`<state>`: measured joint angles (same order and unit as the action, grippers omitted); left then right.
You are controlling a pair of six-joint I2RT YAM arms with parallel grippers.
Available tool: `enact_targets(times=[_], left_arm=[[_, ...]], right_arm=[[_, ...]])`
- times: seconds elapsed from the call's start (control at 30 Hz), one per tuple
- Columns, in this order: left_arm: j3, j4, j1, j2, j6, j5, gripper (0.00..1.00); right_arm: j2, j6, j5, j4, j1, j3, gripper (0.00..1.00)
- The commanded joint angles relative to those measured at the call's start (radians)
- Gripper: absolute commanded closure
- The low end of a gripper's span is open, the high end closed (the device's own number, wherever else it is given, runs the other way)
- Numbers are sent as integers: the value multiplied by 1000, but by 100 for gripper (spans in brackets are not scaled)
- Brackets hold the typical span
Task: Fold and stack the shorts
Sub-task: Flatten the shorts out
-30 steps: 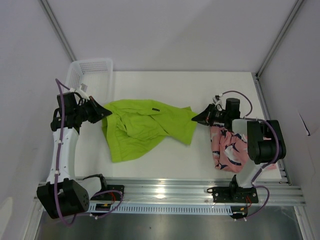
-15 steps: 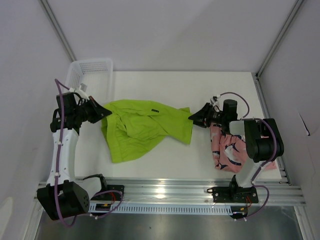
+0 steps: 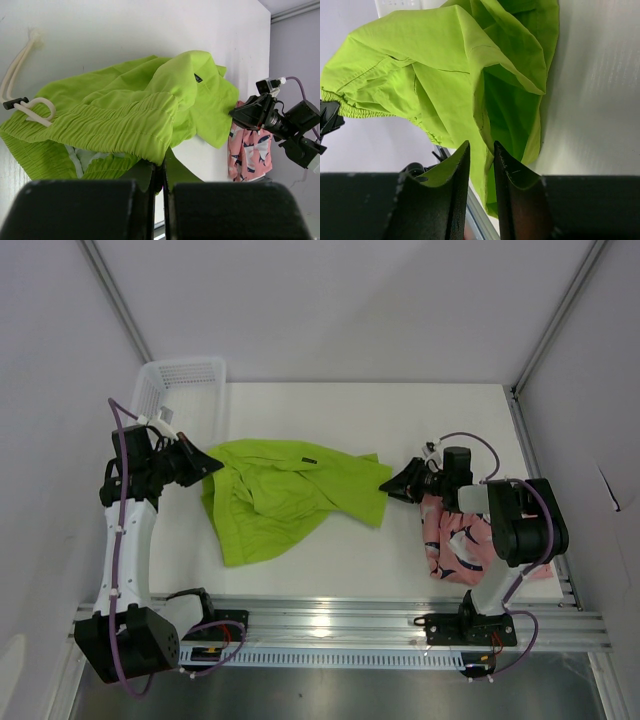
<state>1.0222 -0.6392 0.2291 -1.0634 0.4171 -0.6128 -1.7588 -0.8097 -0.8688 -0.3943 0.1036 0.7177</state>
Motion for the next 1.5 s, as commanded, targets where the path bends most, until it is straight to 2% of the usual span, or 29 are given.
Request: enact_targets(times=[0.0,0.5,0.63,0.7,0.77,0.83,0.97,1.2,1.47], left_arm=[[22,16,-2,29,-9,-16,100],[21,6,-2,31,-18,-18,100],[21,7,-2,26,-18,-19,100],[21,7,-2,25,-20,-24,100],[21,6,-2,23,-21,-27,100],[24,-2,-2,23,-26,-38,100],[36,-7,-1,22,-21,-93,100],[84,39,-1,57,74,-278,100],[274,59,6,167,182,-413,100]], right_arm=[[42,32,31,-1,1,6,72],[-51,26,39,-27,38,75,73],[-71,15,40,-40,50,88,81],[-76,12,34,-37,51,98,100],[-62,11,18,-25,44,101,100],[-7,20,7,-11,25,101,100],[125,102,-28,160,-34,135,100],[327,193,-214,337,-205,230,100],[548,-15,-265,172,-280,256,100]])
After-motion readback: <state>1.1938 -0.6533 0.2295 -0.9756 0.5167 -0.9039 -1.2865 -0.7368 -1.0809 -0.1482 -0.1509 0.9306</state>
